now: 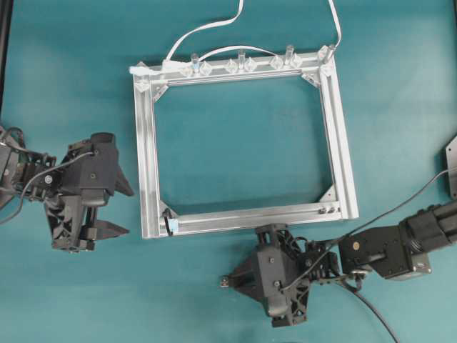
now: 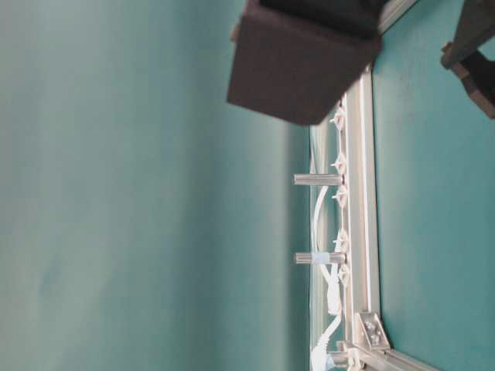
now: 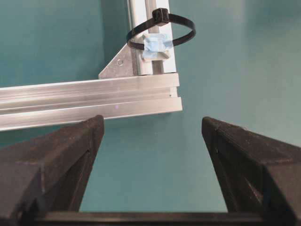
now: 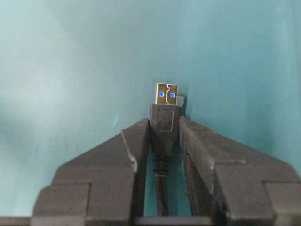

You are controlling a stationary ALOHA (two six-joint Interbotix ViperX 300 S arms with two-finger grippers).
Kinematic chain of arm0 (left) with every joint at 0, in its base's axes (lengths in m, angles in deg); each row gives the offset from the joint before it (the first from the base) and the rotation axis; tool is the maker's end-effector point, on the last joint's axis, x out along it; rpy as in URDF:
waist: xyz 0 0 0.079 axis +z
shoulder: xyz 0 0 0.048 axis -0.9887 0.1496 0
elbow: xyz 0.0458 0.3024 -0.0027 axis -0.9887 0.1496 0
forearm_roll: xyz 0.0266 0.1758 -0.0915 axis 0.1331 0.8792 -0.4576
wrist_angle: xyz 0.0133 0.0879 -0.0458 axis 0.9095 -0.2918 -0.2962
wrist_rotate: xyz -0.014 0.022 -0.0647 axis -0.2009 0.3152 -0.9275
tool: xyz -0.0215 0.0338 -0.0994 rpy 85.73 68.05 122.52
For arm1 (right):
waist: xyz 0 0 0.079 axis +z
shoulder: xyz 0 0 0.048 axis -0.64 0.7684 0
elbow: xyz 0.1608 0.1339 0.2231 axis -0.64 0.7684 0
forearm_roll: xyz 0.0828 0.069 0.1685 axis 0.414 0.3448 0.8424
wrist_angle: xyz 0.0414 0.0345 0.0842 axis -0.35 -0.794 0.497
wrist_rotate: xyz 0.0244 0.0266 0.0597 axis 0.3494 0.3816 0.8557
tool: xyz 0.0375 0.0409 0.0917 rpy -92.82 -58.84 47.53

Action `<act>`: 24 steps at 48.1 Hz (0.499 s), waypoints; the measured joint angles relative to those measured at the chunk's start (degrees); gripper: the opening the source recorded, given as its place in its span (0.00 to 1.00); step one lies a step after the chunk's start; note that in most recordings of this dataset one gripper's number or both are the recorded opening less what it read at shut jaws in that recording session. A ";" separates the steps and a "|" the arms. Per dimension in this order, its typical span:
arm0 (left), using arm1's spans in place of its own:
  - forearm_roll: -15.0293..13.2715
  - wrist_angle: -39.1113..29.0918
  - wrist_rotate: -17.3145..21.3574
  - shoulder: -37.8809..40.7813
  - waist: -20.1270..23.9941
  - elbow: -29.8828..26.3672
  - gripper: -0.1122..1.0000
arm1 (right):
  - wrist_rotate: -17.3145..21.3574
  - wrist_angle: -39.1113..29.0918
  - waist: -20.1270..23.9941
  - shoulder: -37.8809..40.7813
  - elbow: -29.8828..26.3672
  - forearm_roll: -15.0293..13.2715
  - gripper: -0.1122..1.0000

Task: Insert the wire through the string loop located on the left side.
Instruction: 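Close the right gripper on the black USB cable plug and lift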

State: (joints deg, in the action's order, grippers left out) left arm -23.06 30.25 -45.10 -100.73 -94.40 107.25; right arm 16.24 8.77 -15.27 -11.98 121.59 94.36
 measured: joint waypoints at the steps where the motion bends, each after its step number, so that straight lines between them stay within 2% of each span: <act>1: 0.00 0.00 0.00 0.00 0.00 0.00 0.88 | 0.00 0.00 0.09 0.00 -0.09 0.00 0.32; 24: 0.00 0.00 0.00 0.00 0.00 0.09 0.88 | 0.18 -0.70 0.09 -2.20 0.18 -0.53 0.32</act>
State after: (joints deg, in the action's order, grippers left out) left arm -23.06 30.25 -45.10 -100.73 -94.40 107.34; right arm 16.41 8.06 -15.18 -14.18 121.76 93.83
